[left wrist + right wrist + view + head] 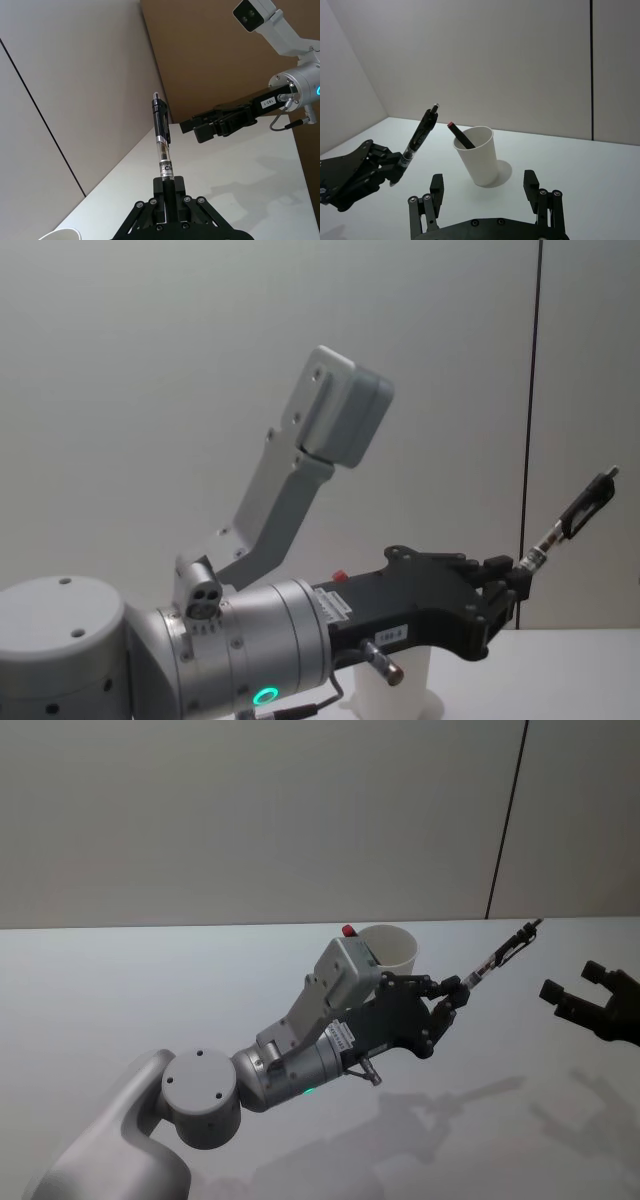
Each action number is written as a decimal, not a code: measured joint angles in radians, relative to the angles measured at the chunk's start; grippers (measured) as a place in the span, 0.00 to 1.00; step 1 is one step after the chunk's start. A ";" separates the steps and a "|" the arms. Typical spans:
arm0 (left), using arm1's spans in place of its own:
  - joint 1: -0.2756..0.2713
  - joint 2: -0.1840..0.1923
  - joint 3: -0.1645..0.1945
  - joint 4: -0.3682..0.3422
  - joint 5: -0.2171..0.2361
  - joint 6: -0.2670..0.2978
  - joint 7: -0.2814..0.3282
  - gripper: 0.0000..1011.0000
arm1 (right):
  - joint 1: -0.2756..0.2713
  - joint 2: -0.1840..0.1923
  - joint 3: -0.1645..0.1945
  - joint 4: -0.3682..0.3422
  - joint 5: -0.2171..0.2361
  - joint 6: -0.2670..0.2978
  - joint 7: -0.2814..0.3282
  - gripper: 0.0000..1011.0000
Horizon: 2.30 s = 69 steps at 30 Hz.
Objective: Place the pen into the pen holder.
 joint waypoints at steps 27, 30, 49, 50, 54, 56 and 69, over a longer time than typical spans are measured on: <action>0.000 0.000 0.000 0.000 0.000 0.000 0.000 0.13 | 0.015 0.012 -0.021 0.047 0.175 0.052 0.109 0.99; 0.000 0.000 0.000 0.000 0.000 0.000 0.000 0.13 | 0.015 0.009 -0.027 0.044 0.188 0.056 0.109 0.99; 0.000 0.000 0.000 0.000 0.000 0.000 0.000 0.13 | 0.027 -0.017 -0.072 0.021 0.240 0.077 0.023 0.99; 0.000 0.000 0.000 0.000 0.000 0.000 0.000 0.13 | 0.028 -0.018 -0.073 0.021 0.242 0.079 0.019 0.99; 0.000 0.000 0.000 0.000 0.000 0.000 0.000 0.13 | 0.034 -0.023 -0.082 0.020 0.251 0.085 0.003 0.99; 0.000 0.000 0.000 0.000 0.000 0.000 0.000 0.13 | 0.037 -0.025 -0.086 0.020 0.257 0.089 -0.007 0.99; 0.000 0.000 0.000 0.000 0.000 0.000 0.000 0.13 | 0.059 -0.038 -0.110 0.034 0.296 0.109 -0.055 0.99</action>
